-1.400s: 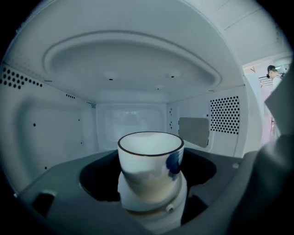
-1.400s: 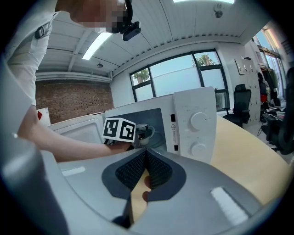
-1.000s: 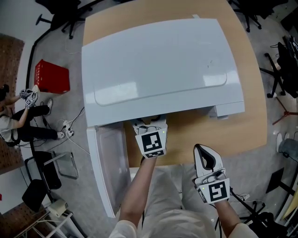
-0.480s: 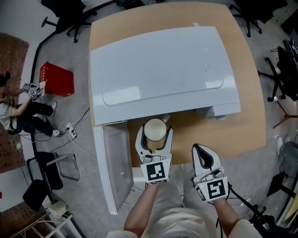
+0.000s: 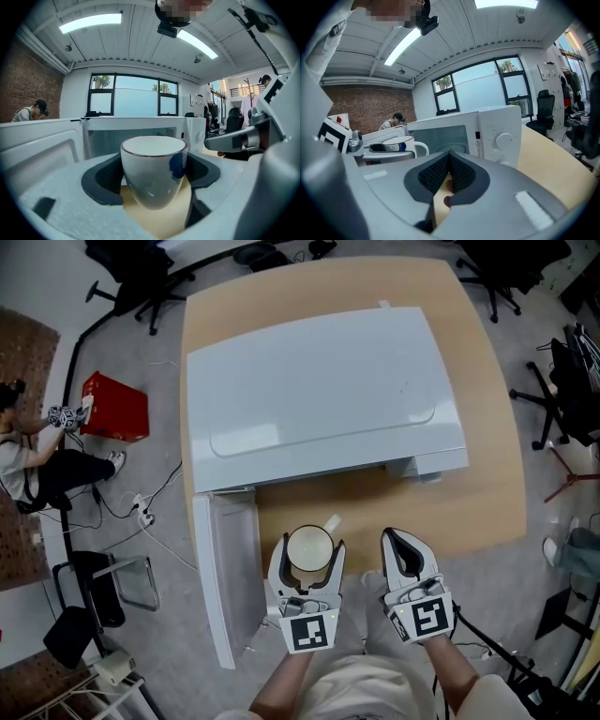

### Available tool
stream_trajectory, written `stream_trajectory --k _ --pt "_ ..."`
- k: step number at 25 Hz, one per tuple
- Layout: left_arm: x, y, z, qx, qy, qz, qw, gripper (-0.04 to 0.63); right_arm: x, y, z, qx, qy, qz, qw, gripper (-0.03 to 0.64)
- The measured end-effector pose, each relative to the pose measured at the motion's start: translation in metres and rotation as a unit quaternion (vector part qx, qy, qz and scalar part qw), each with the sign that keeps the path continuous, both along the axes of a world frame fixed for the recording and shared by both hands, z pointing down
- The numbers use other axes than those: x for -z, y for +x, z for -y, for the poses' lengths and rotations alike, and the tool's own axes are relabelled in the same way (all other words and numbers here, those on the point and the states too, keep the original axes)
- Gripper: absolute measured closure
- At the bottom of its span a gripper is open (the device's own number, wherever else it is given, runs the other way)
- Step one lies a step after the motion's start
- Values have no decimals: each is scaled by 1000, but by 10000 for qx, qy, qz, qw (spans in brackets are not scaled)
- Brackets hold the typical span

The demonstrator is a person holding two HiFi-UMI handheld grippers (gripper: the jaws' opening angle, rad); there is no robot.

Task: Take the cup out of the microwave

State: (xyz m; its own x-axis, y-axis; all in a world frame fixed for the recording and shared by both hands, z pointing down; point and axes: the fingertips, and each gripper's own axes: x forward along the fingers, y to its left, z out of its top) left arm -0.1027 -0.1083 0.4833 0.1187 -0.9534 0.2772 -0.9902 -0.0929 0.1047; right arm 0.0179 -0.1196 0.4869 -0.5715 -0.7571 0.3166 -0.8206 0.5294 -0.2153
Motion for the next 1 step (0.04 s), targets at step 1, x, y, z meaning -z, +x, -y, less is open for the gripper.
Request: stream_trajectory --k 1 --pt "3 0 -3 -17 -8 24 10000 209 1 0 1 -14 15 13 10000 611"
